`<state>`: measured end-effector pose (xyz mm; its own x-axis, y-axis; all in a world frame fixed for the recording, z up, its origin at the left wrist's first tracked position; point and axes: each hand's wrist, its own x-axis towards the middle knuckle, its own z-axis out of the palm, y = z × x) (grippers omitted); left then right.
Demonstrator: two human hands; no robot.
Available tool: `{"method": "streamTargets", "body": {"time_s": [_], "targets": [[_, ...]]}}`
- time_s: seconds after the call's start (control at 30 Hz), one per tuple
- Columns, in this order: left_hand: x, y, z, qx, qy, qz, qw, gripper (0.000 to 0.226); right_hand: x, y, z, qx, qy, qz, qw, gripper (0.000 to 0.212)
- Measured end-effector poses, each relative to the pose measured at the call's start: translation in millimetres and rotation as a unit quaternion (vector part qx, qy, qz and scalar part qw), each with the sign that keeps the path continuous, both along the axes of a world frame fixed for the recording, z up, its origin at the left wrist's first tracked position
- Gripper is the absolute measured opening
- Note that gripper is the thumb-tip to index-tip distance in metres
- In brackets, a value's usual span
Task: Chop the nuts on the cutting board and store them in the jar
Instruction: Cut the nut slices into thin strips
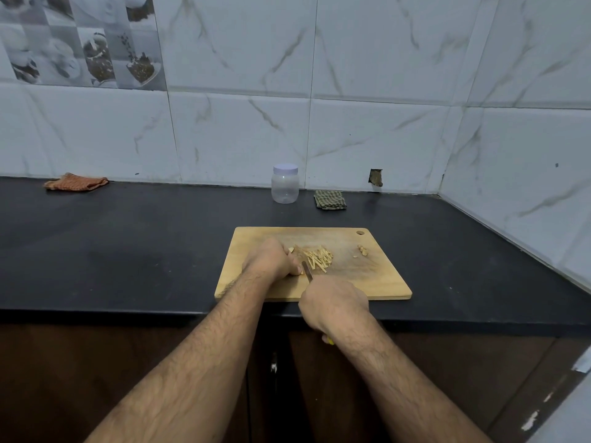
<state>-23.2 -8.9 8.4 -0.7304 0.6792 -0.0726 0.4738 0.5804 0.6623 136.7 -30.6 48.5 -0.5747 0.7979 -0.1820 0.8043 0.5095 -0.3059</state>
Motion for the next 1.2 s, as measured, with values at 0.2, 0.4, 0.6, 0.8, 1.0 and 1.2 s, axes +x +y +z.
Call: {"method": "streamTargets", "body": {"time_s": [0.2,0.4,0.6,0.8,1.0,1.2], "targets": [[1,1,0,0.004,0.006,0.002,1.000,0.015,-4,1,-1,0.007,-0.008,0.003,1.000,0.022],[2,0,-1,0.013,0.019,0.003,1.000,0.012,-9,1,-2,0.007,-0.009,0.001,1.000,0.025],[2,0,-1,0.008,0.014,0.008,1.000,0.011,-12,2,-2,0.011,-0.026,0.002,1.000,0.023],[3,-1,1,0.003,0.014,0.002,1.000,0.003,-17,5,-1,0.023,-0.055,0.017,0.998,0.016],[2,1,1,-0.004,0.015,0.000,1.000,0.009,-19,5,0,0.030,-0.061,0.026,0.997,0.020],[5,0,1,0.003,0.012,0.006,1.000,0.007,-13,-2,-5,0.005,-0.040,0.003,0.999,0.029]]}}
